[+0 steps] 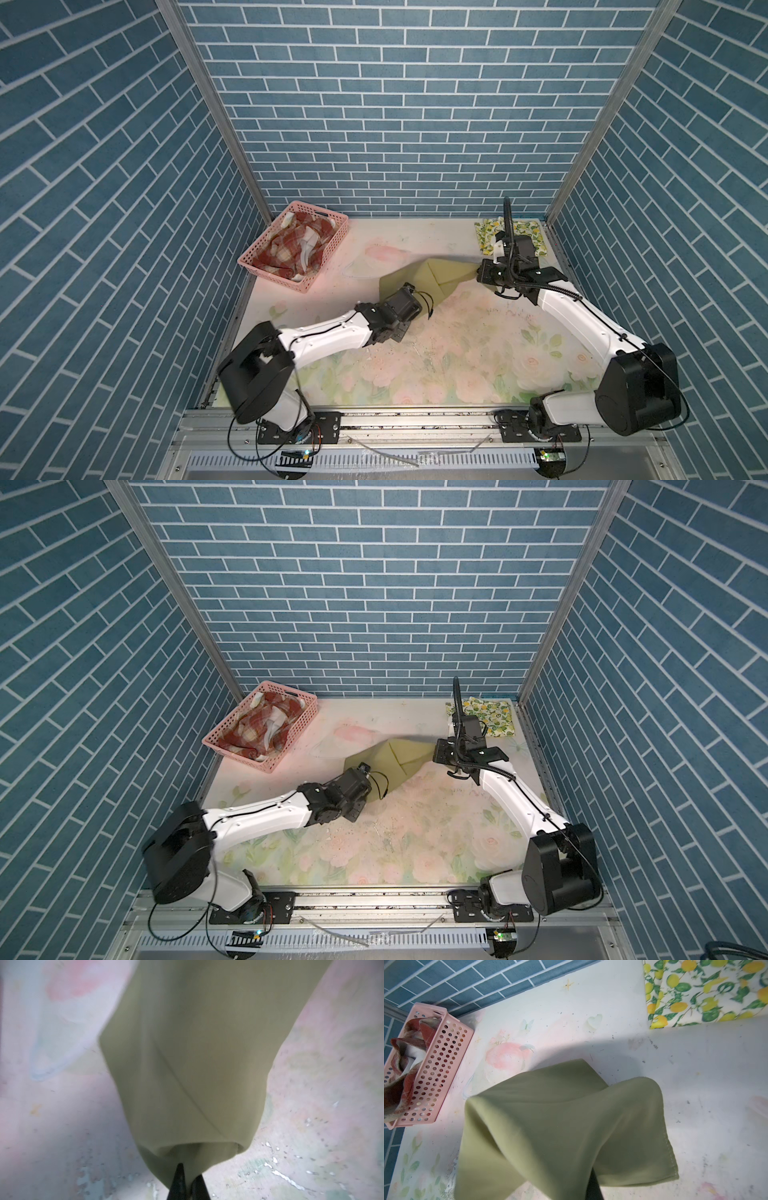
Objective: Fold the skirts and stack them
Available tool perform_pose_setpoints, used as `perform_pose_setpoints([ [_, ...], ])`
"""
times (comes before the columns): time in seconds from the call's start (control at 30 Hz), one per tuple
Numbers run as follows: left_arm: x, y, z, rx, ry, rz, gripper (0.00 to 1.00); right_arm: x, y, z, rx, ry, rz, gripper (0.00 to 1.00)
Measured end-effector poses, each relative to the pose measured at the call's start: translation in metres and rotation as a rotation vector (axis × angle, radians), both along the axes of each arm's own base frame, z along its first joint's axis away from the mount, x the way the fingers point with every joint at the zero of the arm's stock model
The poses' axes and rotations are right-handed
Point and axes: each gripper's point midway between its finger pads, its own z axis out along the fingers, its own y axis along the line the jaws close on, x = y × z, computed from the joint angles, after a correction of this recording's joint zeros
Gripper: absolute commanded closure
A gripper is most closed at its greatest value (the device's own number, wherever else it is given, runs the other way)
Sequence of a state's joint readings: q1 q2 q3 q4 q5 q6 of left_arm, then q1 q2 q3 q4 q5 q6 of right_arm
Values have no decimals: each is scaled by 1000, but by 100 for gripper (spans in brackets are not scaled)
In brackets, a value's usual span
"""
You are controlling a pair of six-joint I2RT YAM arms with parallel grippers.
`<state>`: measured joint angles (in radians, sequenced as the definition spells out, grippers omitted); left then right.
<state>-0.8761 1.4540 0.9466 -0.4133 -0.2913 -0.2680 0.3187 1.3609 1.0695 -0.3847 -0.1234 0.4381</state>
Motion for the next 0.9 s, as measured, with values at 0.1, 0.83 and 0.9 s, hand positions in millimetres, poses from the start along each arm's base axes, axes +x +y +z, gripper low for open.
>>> perform_pose_setpoints([
  [0.1,19,15,78,-129,-138,62,100,3,-9,22,-21,-45,-15,100],
  [0.83,87,36,111,-183,-130,230,100,7,-21,27,-40,-49,16,20],
  [0.9,91,35,99,-171,-101,242,100,-7,-12,21,-24,-64,49,22],
])
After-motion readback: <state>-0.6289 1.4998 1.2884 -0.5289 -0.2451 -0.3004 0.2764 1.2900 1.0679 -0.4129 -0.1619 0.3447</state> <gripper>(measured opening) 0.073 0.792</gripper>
